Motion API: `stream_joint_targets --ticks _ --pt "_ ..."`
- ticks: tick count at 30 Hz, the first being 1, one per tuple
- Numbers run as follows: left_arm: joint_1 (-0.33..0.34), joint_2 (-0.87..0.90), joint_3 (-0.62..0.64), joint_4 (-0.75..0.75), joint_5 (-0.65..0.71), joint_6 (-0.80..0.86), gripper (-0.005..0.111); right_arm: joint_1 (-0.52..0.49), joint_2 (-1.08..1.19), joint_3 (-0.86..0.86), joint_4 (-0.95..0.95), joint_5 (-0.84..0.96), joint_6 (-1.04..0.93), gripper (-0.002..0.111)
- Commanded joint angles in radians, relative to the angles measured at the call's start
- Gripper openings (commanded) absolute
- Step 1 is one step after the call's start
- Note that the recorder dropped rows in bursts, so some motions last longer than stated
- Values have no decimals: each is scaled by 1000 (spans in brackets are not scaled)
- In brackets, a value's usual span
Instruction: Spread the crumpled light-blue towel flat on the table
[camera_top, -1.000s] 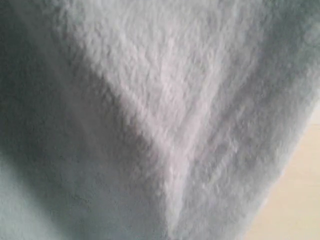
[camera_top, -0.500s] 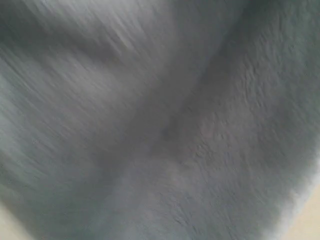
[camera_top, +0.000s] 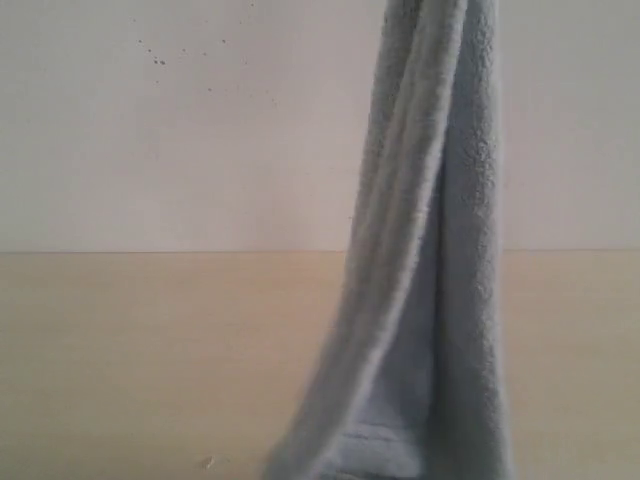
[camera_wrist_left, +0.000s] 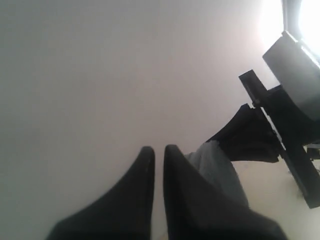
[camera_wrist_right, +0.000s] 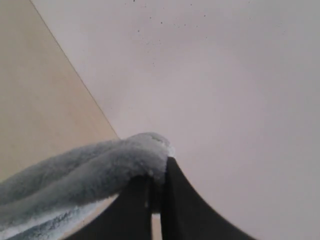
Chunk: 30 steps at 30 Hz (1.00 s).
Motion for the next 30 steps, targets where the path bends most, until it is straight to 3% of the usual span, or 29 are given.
stream_joint_targets --ticks 1,4,8,9,17,30 --pt "-1 -28 69 -6 6 14 6 -1 -9 -5 0 -14 10 0" --pt "-1 -26 108 -6 -46 14 9 -1 -9 -5 69 -14 -1 0" --pt "-1 -26 177 -6 -124 -78 53 -1 -31 68 167 -14 16 0" --pt "-1 -26 182 -6 -135 -78 54 -1 -41 100 177 -14 24 0" --pt "-1 -26 215 -6 -152 -78 54 -1 -185 538 186 -40 126 0" --pt "-1 -26 365 -6 -294 -124 54 -1 -222 757 373 -385 146 0"
